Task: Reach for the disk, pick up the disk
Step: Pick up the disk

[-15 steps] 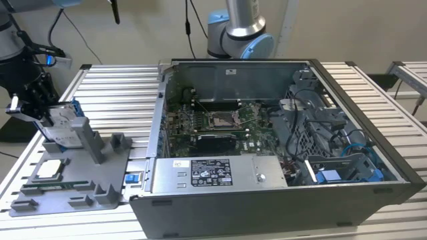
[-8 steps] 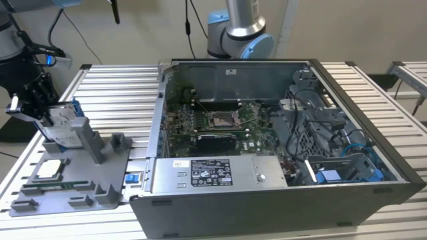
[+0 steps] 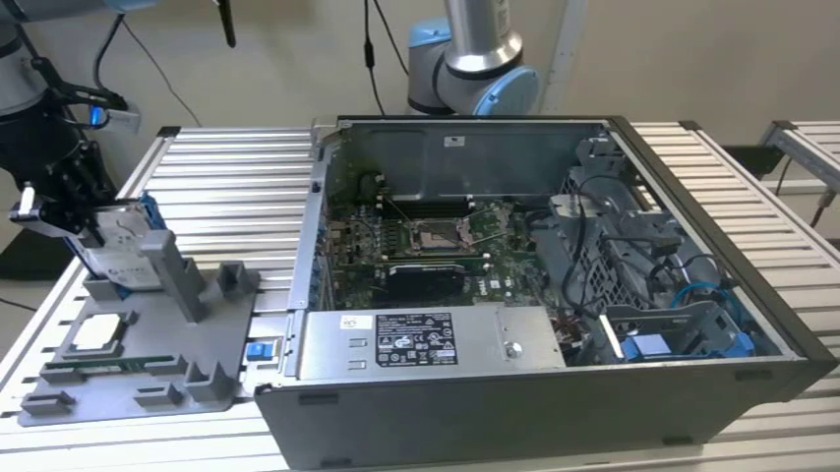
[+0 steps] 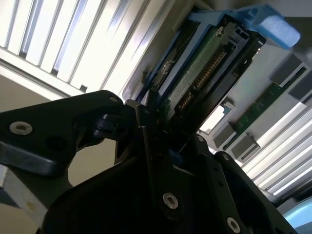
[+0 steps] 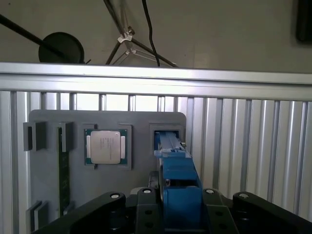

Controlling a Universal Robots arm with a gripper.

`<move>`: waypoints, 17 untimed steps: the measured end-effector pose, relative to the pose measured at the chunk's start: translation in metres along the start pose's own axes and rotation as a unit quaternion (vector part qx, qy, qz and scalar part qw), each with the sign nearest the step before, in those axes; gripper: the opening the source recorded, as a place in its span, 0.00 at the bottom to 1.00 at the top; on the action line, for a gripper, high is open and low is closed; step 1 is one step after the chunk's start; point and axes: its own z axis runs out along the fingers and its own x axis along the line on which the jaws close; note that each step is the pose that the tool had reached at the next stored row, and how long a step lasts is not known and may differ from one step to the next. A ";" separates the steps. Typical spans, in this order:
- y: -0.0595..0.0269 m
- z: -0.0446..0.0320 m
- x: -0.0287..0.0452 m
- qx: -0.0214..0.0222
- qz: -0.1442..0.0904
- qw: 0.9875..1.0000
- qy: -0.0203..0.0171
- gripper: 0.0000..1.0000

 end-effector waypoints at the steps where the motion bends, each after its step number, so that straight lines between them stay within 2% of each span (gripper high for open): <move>1: 0.0000 -0.0010 0.0000 0.000 0.000 1.000 0.000 0.00; 17: 0.0000 -0.0197 -0.0005 0.000 0.000 1.000 0.000 0.00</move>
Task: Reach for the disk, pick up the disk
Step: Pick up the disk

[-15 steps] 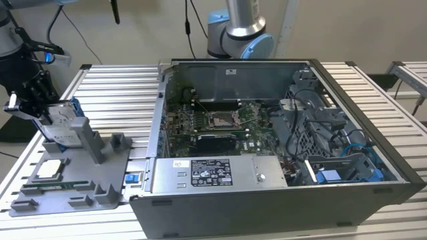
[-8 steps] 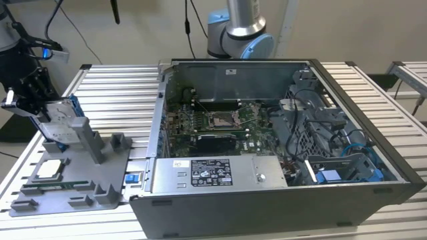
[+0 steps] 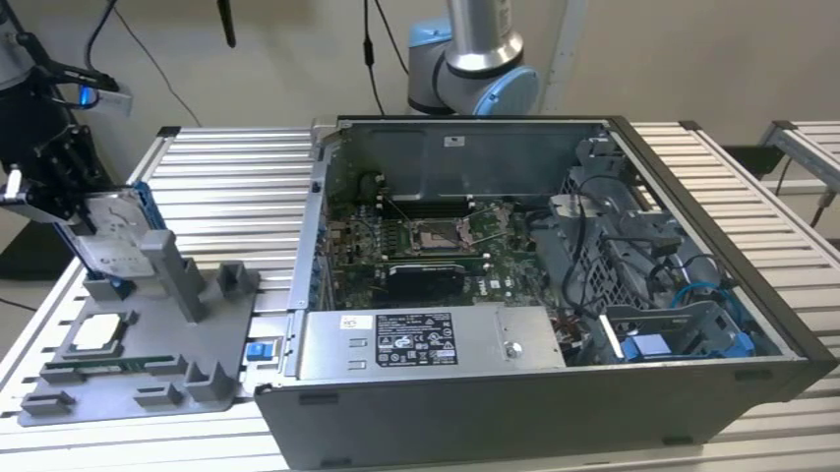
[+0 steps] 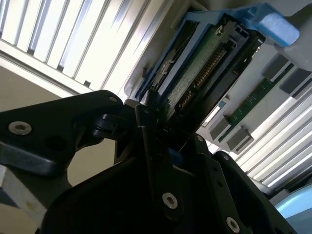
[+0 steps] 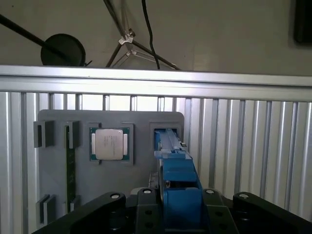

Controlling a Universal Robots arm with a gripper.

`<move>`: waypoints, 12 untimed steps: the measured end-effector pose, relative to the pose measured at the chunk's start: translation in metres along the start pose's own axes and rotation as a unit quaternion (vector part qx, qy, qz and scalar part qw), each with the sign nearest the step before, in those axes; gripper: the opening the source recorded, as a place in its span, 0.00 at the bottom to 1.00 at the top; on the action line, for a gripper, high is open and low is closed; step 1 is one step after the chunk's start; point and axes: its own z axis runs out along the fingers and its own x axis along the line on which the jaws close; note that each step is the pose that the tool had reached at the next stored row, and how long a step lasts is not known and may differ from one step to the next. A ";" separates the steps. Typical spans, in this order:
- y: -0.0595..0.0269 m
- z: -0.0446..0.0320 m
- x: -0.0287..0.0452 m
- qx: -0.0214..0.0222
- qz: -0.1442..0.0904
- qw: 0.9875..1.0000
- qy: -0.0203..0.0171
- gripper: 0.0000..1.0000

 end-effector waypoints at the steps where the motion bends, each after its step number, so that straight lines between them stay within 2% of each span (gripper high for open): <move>1: 0.0000 -0.0012 0.0000 0.000 0.000 1.000 0.000 0.00; 12: 0.0001 -0.0177 -0.0006 0.000 0.000 1.000 0.000 0.00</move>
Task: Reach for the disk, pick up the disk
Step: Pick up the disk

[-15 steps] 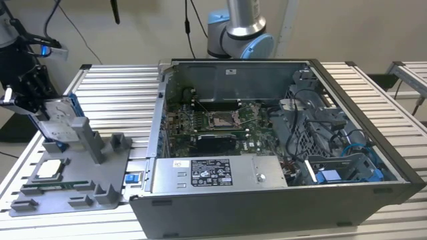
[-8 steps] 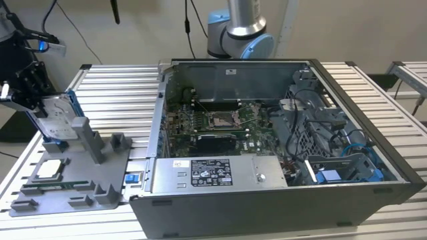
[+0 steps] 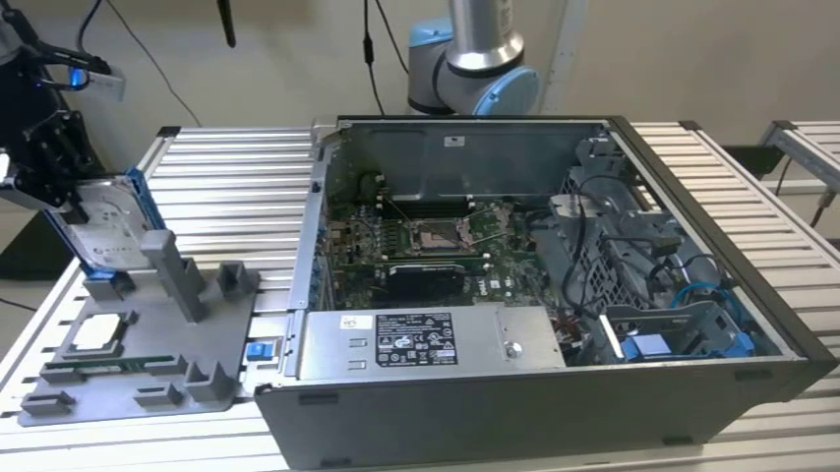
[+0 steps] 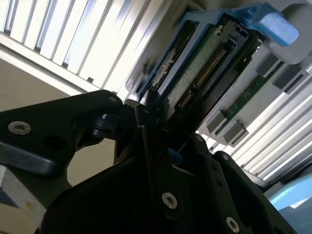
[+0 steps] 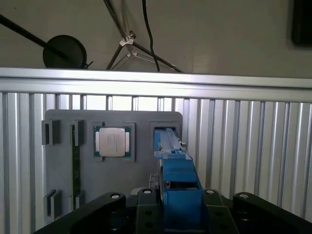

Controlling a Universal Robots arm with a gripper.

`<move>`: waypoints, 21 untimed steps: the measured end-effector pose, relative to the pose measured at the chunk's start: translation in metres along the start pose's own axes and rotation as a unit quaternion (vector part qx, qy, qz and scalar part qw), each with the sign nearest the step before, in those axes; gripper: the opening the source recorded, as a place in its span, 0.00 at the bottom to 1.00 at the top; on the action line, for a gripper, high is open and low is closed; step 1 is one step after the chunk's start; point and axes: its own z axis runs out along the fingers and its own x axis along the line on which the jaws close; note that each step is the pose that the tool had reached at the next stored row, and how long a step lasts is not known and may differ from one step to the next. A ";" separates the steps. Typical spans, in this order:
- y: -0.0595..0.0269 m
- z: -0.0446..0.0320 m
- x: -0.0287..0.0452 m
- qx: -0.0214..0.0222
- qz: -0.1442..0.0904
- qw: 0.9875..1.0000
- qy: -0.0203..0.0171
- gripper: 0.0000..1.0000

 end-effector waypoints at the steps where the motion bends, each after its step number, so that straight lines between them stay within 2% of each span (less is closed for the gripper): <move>1: 0.0000 -0.0016 0.0000 0.000 0.000 1.000 0.000 0.00; 21: 0.0000 -0.0271 -0.0008 0.000 0.000 1.000 0.000 0.00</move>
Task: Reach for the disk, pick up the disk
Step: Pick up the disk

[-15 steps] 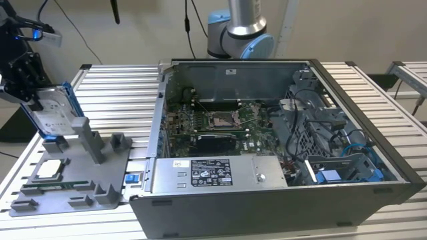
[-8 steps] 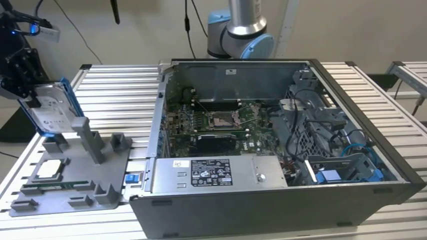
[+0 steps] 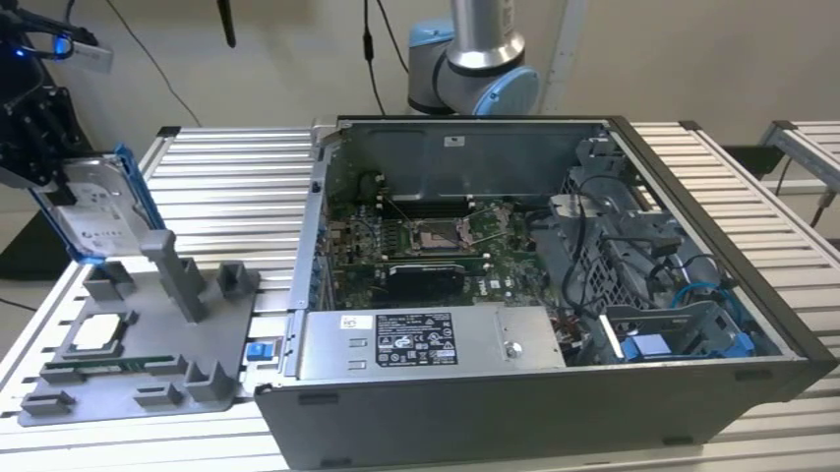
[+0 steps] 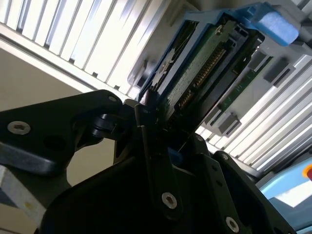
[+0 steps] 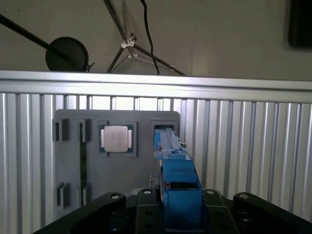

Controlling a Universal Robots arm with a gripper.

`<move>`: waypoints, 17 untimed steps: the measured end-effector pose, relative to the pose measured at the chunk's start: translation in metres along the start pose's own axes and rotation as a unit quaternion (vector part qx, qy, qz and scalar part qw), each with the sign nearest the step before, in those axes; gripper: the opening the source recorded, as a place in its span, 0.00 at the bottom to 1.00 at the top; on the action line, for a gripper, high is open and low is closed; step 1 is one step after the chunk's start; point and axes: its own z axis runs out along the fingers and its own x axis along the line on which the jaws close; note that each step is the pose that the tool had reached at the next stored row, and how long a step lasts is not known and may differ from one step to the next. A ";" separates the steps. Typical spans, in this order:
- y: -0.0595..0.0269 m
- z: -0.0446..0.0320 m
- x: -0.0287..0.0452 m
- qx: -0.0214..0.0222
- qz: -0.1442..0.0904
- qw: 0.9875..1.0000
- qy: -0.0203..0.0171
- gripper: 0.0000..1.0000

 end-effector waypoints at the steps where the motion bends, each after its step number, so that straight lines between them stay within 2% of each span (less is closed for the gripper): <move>1: 0.0000 -0.0014 0.0000 0.000 0.000 1.000 0.000 0.00; 17: 0.0000 -0.0225 -0.0007 0.000 0.000 1.000 0.000 0.00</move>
